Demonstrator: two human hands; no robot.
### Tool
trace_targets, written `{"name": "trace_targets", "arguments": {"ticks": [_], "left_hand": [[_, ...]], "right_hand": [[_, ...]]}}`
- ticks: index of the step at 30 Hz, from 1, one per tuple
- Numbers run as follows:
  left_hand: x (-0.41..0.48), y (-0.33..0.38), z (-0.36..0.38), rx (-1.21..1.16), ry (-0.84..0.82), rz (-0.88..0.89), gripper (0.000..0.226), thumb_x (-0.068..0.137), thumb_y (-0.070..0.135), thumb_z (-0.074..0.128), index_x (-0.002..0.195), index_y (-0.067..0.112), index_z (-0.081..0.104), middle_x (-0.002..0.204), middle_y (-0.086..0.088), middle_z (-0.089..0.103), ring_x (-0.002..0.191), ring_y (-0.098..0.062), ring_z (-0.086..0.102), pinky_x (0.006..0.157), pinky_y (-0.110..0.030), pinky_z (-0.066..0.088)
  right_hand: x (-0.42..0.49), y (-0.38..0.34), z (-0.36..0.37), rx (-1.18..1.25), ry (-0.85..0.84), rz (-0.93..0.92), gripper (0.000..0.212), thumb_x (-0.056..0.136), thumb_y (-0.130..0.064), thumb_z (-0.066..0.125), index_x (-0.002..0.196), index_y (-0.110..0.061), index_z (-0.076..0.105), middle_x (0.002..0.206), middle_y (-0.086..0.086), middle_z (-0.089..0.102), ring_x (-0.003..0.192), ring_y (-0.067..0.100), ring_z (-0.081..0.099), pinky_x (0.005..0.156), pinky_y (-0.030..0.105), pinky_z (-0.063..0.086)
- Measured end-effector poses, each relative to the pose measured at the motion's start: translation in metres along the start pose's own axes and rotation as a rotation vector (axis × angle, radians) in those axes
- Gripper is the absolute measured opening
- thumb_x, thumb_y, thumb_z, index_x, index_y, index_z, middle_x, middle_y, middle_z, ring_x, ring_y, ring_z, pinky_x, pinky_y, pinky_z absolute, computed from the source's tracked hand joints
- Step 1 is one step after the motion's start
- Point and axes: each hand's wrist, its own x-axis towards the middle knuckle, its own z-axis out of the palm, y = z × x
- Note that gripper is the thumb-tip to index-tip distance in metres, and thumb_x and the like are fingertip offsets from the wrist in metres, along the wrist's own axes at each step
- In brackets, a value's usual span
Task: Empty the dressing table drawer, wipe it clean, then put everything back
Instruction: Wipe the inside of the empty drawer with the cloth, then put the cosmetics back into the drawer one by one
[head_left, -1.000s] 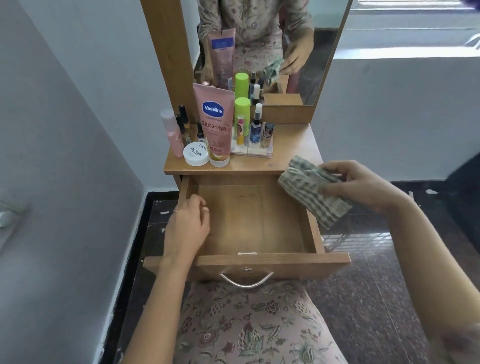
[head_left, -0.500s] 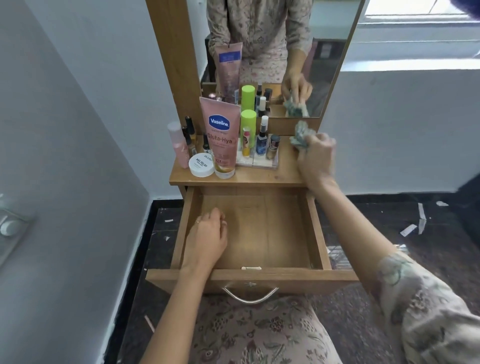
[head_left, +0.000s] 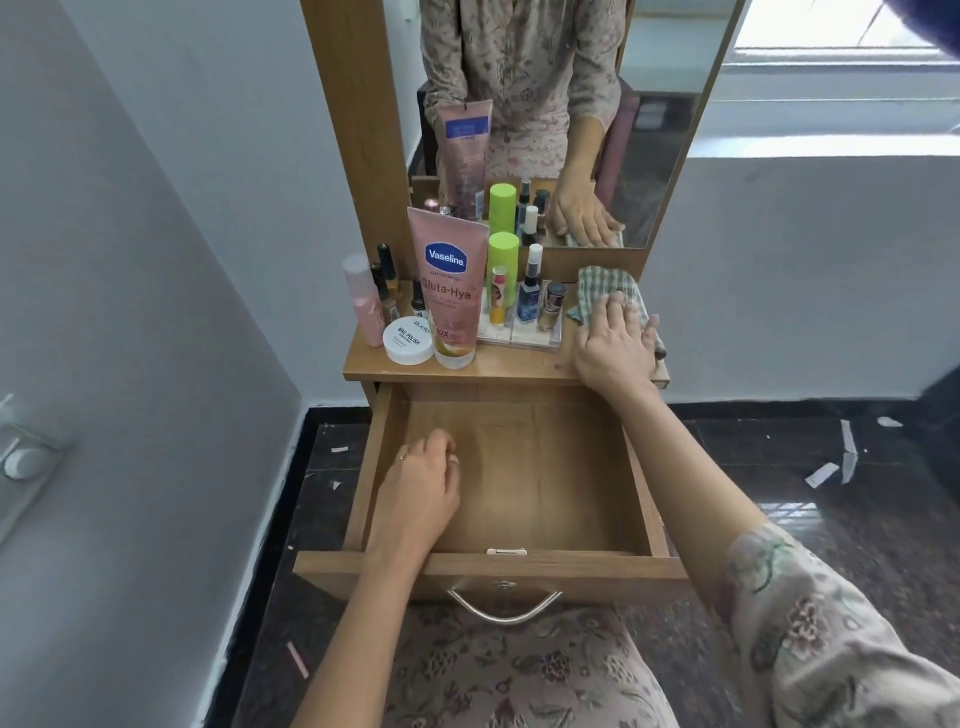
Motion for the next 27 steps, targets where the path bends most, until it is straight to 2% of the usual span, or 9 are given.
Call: {"name": "trace_targets", "arguments": {"ticks": [3,5,9,11,14,19,21,23,27], "left_hand": [[0.0,0.001,-0.002,-0.012,0.0,-0.01,0.015,0.097,0.021,0.045,0.109,0.016,0.054,0.101,0.001,0.064,0.095,-0.014,0.058,0.069,-0.021,0.045],[0.0,0.002,-0.003,-0.028,-0.002,-0.013,0.016,0.097,0.021,0.045,0.109,0.016,0.055,0.1,0.001,0.064,0.095,-0.013,0.059,0.069,-0.021,0.046],[0.003,0.003,-0.007,-0.15,-0.013,-0.047,0.015,0.097,0.021,0.048,0.109,0.017,0.056,0.097,0.003,0.063,0.088,-0.009,0.059,0.071,-0.021,0.05],[0.005,0.004,-0.009,-0.219,-0.015,-0.077,0.013,0.096,0.022,0.049,0.107,0.018,0.056,0.097,0.005,0.062,0.088,-0.006,0.058,0.072,-0.019,0.048],[0.009,0.007,-0.009,-0.287,0.0,-0.112,0.01,0.095,0.022,0.051,0.103,0.022,0.055,0.095,0.009,0.061,0.089,-0.004,0.059,0.074,-0.017,0.047],[0.01,0.008,-0.016,-0.348,0.05,-0.209,0.008,0.095,0.023,0.054,0.102,0.026,0.056,0.091,0.015,0.06,0.085,0.0,0.059,0.064,-0.005,0.04],[0.009,0.006,-0.018,-0.364,0.063,-0.243,0.009,0.095,0.023,0.054,0.103,0.026,0.056,0.09,0.016,0.059,0.083,0.003,0.058,0.063,-0.005,0.04],[0.008,0.003,-0.017,-0.38,0.073,-0.286,0.01,0.095,0.022,0.054,0.104,0.025,0.057,0.09,0.016,0.06,0.081,0.005,0.056,0.062,-0.006,0.041],[0.008,0.0,-0.013,-0.434,0.137,-0.356,0.01,0.093,0.02,0.056,0.102,0.022,0.06,0.091,0.01,0.063,0.08,0.001,0.059,0.067,-0.01,0.045]], "right_hand": [[-0.004,0.0,-0.009,0.186,0.016,-0.017,0.057,0.101,-0.028,0.019,0.153,-0.009,0.007,0.16,0.01,-0.001,0.148,0.022,-0.009,0.118,0.042,-0.012],[-0.013,-0.001,-0.011,0.352,0.203,-0.071,0.055,0.101,-0.025,0.03,0.151,-0.004,0.018,0.159,0.014,0.01,0.148,0.025,-0.002,0.119,0.039,-0.004],[-0.044,-0.019,-0.018,0.573,0.604,-0.199,0.041,0.091,-0.014,0.051,0.131,-0.003,0.052,0.136,0.015,0.052,0.134,0.027,0.036,0.115,0.04,0.028],[-0.06,-0.036,-0.02,0.642,0.676,-0.285,0.032,0.087,-0.011,0.058,0.118,-0.005,0.06,0.116,0.009,0.06,0.113,0.019,0.049,0.102,0.029,0.038],[-0.076,-0.063,-0.02,0.738,0.577,-0.386,0.031,0.085,-0.015,0.064,0.115,-0.008,0.061,0.102,0.001,0.059,0.091,0.007,0.049,0.08,0.006,0.037],[-0.076,-0.093,-0.014,0.857,0.389,-0.375,0.049,0.084,-0.031,0.069,0.127,-0.013,0.052,0.119,-0.002,0.058,0.103,0.008,0.054,0.082,0.014,0.045],[-0.073,-0.102,-0.017,0.898,0.366,-0.355,0.052,0.084,-0.033,0.07,0.128,-0.013,0.051,0.12,-0.002,0.059,0.104,0.007,0.054,0.08,0.005,0.042],[-0.069,-0.111,-0.02,0.94,0.367,-0.351,0.048,0.084,-0.032,0.07,0.124,-0.012,0.052,0.117,-0.003,0.062,0.102,0.005,0.056,0.076,-0.001,0.04],[-0.062,-0.124,-0.027,0.989,0.399,-0.349,0.027,0.085,-0.028,0.069,0.105,-0.014,0.058,0.096,-0.007,0.064,0.081,0.0,0.058,0.064,0.005,0.045]]}}
